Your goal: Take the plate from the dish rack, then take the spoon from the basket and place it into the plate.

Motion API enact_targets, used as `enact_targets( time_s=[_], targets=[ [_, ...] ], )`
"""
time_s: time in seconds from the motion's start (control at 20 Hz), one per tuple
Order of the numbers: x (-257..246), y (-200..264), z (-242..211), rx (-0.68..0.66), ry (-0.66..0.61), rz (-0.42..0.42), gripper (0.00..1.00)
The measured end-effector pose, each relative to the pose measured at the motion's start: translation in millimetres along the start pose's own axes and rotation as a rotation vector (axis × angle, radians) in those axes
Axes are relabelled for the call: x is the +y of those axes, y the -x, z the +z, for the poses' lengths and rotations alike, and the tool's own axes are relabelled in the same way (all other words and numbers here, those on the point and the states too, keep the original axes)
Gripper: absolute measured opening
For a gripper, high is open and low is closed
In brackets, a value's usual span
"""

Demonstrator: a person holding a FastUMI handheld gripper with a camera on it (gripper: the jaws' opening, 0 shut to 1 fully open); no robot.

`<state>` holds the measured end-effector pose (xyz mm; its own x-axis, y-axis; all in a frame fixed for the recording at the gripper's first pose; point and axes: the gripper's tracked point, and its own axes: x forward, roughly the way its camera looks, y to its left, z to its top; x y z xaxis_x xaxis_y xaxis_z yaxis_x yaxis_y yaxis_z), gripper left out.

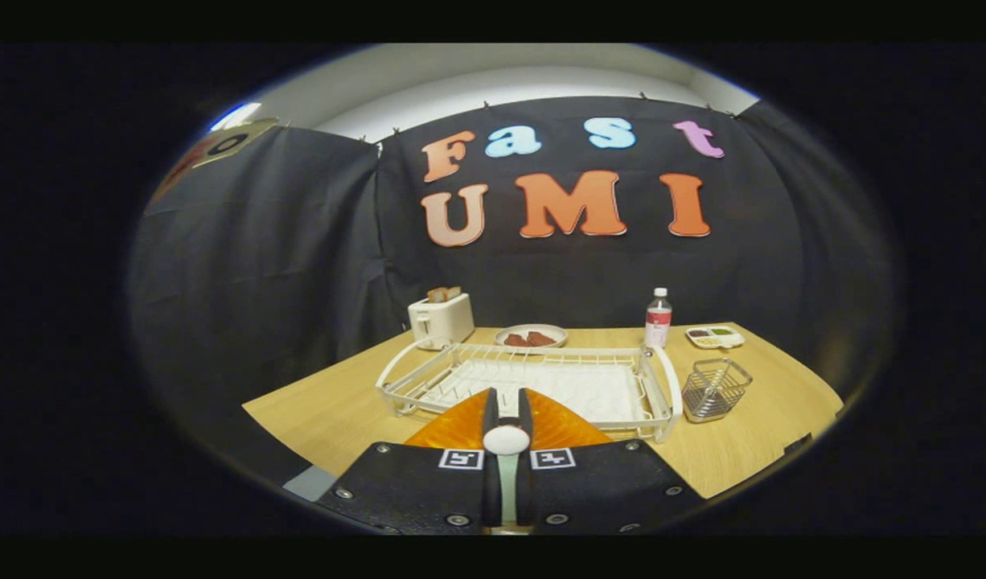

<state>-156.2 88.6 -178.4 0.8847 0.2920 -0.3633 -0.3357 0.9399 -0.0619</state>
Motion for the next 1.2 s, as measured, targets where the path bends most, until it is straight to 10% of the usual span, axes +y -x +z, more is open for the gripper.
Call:
enact_targets(
  time_s=[0.9, 1.05, 1.2],
  targets=[
    [17, -36, -57, 0.184, -0.005, 0.048, 0.15],
    [15, -37, -55, 0.191, -0.005, 0.054, 0.29],
    [8, -37, -45, 0.172, 0.008, 0.043, 0.81]
  ],
)
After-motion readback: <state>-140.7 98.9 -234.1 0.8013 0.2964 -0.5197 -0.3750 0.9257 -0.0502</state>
